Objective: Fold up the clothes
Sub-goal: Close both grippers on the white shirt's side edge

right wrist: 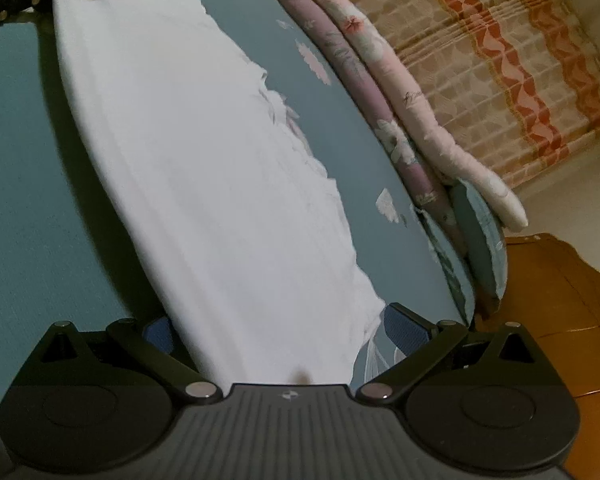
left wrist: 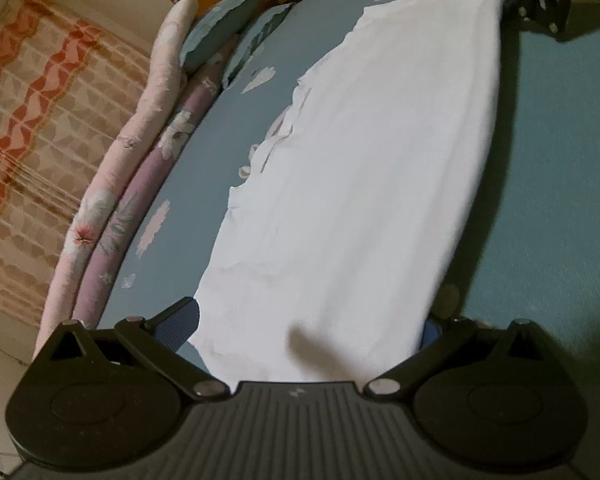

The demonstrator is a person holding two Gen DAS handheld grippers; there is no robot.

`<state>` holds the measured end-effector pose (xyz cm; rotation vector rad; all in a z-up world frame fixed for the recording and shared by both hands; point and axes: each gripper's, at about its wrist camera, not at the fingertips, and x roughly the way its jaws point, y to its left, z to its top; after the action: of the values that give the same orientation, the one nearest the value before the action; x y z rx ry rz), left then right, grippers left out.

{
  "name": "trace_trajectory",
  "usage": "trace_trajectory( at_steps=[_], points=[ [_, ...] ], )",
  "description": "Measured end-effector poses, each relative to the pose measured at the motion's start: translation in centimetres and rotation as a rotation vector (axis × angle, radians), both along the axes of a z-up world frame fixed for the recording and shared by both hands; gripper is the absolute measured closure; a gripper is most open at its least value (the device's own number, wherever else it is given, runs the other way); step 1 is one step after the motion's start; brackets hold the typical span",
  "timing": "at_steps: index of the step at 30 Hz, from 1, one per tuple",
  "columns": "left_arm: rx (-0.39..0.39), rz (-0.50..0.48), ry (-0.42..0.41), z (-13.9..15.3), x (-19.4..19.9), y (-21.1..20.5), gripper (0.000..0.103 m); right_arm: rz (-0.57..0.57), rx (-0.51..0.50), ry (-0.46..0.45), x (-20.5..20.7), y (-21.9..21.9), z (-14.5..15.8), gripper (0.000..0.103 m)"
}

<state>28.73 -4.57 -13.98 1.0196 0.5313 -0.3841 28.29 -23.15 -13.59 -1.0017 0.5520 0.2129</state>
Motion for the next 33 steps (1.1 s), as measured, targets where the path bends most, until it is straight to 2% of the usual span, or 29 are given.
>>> trace_trajectory(
  at_steps=[4,7,11,14,18,20,22,24,26,27,28,33],
  points=[
    [0.048,-0.023,0.012,0.0,0.2,-0.4,0.0,0.037,0.034,0.01,0.4,1.6,0.2,0.005],
    [0.135,-0.035,-0.022,-0.4,-0.9,-0.5,0.001,0.05,0.032,0.029,-0.1,1.2,0.3,0.011],
    [0.256,-0.095,-0.046,-0.9,-2.2,0.2,0.002,0.012,0.023,0.04,-0.7,-1.0,0.3,0.016],
    [0.294,-0.11,-0.038,-1.2,-1.7,0.1,0.001,-0.002,0.008,0.039,-1.1,-1.8,0.3,0.02],
    [0.345,-0.143,-0.07,-2.0,-0.7,-1.7,0.002,0.005,0.006,0.038,-0.4,-1.0,0.0,0.03],
    [0.339,-0.153,-0.055,-1.9,-0.5,-2.1,0.015,0.014,0.005,0.043,-0.1,-0.5,-0.1,0.037],
    [0.295,-0.144,0.022,-1.4,-0.6,-2.1,0.062,0.03,0.011,0.06,-0.6,-0.6,-0.1,0.048],
    [0.284,-0.149,0.063,-1.6,-1.1,-1.8,0.074,0.037,0.018,0.074,-1.1,-1.1,-0.1,0.054],
    [0.312,-0.17,0.068,-2.5,-1.8,-1.8,0.089,0.041,0.02,0.091,-1.5,-1.5,-0.3,0.068],
    [0.313,-0.173,0.071,-2.9,-1.9,-1.9,0.098,0.043,0.031,0.115,-1.5,-1.6,-0.4,0.083],
    [0.309,-0.167,0.069,-3.1,-1.9,-2.0,0.099,0.043,0.038,0.127,-1.5,-1.6,-0.6,0.091],
    [0.262,-0.137,0.08,-2.1,-1.5,-1.8,0.1,0.037,0.061,0.154,-1.4,-1.5,-0.3,0.093]
  ],
)
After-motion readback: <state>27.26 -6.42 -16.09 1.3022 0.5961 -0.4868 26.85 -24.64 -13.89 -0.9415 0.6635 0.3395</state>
